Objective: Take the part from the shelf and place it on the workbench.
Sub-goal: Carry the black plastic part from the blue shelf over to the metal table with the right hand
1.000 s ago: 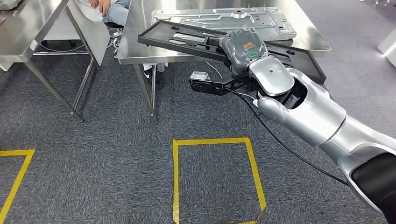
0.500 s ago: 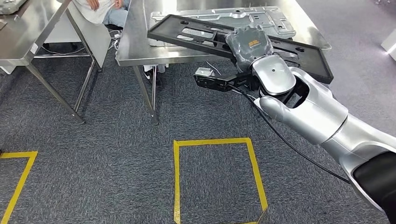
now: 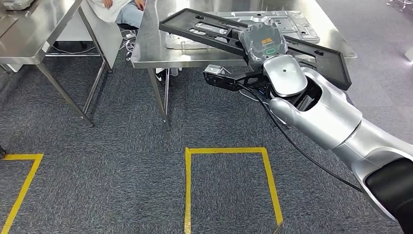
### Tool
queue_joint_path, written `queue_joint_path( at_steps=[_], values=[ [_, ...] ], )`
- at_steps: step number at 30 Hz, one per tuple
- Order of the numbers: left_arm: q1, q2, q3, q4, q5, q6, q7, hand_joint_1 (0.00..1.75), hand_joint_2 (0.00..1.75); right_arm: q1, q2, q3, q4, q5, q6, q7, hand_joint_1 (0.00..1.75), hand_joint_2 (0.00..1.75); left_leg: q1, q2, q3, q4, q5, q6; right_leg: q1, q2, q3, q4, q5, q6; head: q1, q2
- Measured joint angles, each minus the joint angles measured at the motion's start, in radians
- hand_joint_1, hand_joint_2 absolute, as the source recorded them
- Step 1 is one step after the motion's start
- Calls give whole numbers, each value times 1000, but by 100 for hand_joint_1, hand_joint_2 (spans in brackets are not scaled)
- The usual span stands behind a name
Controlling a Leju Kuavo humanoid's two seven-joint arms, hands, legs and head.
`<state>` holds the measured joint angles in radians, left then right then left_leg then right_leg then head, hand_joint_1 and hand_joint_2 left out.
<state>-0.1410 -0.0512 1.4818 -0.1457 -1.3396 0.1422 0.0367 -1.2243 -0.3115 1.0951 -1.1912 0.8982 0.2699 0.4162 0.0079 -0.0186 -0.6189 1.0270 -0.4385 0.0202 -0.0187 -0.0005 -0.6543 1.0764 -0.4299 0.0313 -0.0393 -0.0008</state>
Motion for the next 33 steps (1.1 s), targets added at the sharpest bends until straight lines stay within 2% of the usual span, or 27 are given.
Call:
queue_joint_path(
  at_steps=[1,5,7,9,10,11,12,14,16,18,20,21,22,24,25,26,27,29,30,31,33],
  values=[
    [-1,0,0,0,0,0,0,0,175,-3,0,-1,1,-1,10,-2,175,175,-1,-2,-2,2,-2,-5,2,0,14,-30,6,-3,-1,0],
    [1,2,0,0,0,0,0,0,175,-26,1,-2,7,-16,64,-13,175,175,1,0,-7,9,-11,-25,3,0,22,-47,8,-23,-3,0],
    [1,2,0,0,0,2,0,0,175,-55,2,-2,9,-29,88,-12,175,175,3,6,-43,86,-55,-34,0,-2,26,-53,10,-34,-3,0],
    [1,3,0,0,0,6,0,0,175,-84,2,-2,9,-42,104,-9,175,175,4,9,-106,218,-109,-41,2,-2,28,-53,8,-40,-4,0],
    [2,4,0,0,0,6,0,0,175,-93,3,-2,9,-48,108,-7,175,175,4,9,-131,263,-119,-43,2,-1,29,-53,7,-42,-4,0],
    [2,4,0,0,0,6,1,0,175,-100,3,-2,9,-52,112,-6,175,175,4,10,-139,275,-112,-43,3,-1,30,-52,5,-42,-3,0],
    [2,4,0,0,0,6,2,0,175,-106,4,-2,9,-55,114,-6,175,175,4,10,-129,246,-87,-42,3,-1,32,-50,3,-42,-3,0],
    [2,4,0,0,0,5,6,0,175,-117,5,-2,9,-58,116,-4,175,175,3,12,-66,112,-22,-36,3,-1,35,-48,-1,-39,-3,0],
    [1,5,0,0,0,5,9,0,175,-127,5,-2,9,-60,115,-2,175,175,-3,14,-16,12,6,-24,5,0,36,-47,-4,-31,-3,0],
    [0,5,0,0,-1,5,12,0,175,-131,5,-2,9,-64,113,-1,175,175,-8,14,-5,-7,5,-14,7,0,37,-51,-4,-21,-3,0],
    [1,5,0,0,-1,6,14,0,175,-132,5,-1,9,-69,112,0,175,175,-3,14,3,-18,9,-3,7,-1,35,-46,-10,-11,-2,0],
    [1,5,0,0,-1,7,15,0,175,-134,4,-1,9,-71,111,1,175,175,0,15,8,-25,12,3,8,-1,26,-25,-23,-7,0,0],
    [1,5,0,0,-1,7,15,0,175,-136,4,-1,9,-72,109,2,175,175,3,16,12,-30,14,8,8,0,5,19,-46,-4,2,0],
    [-1,5,0,0,-1,8,15,0,175,-136,4,1,10,-75,107,2,175,175,3,16,15,-30,12,13,7,1,-61,147,-100,0,6,0],
    [-1,5,0,0,-1,8,14,0,175,-133,4,3,10,-76,106,2,175,175,3,16,16,-29,9,14,6,1,-92,200,-114,2,7,0],
    [-2,5,0,0,-2,8,14,0,175,-131,3,5,11,-77,106,2,175,175,3,15,17,-28,7,14,4,1,-109,221,-110,4,7,0],
    [-1,5,0,0,-3,9,13,0,175,-129,3,6,12,-78,105,2,175,175,4,13,18,-25,3,11,1,0,-106,204,-87,5,7,0],
    [0,4,0,0,-5,11,11,0,175,-128,3,8,13,-78,104,3,175,175,7,10,21,-14,-10,3,-4,0,-56,83,-19,6,7,0],
    [0,3,0,0,-6,13,11,0,175,-128,3,8,13,-78,102,4,175,175,7,8,21,-6,-17,-3,-4,1,-28,23,4,5,7,0],
    [-1,4,0,0,-6,14,11,0,175,-128,4,9,14,-78,101,5,175,175,6,7,19,0,-23,-9,-2,2,-9,-15,14,2,8,0],
    [-2,4,0,0,-7,18,11,0,175,-126,4,10,15,-78,99,5,175,175,3,5,18,2,-27,-19,3,5,0,-30,10,-8,8,0]
  ],
)
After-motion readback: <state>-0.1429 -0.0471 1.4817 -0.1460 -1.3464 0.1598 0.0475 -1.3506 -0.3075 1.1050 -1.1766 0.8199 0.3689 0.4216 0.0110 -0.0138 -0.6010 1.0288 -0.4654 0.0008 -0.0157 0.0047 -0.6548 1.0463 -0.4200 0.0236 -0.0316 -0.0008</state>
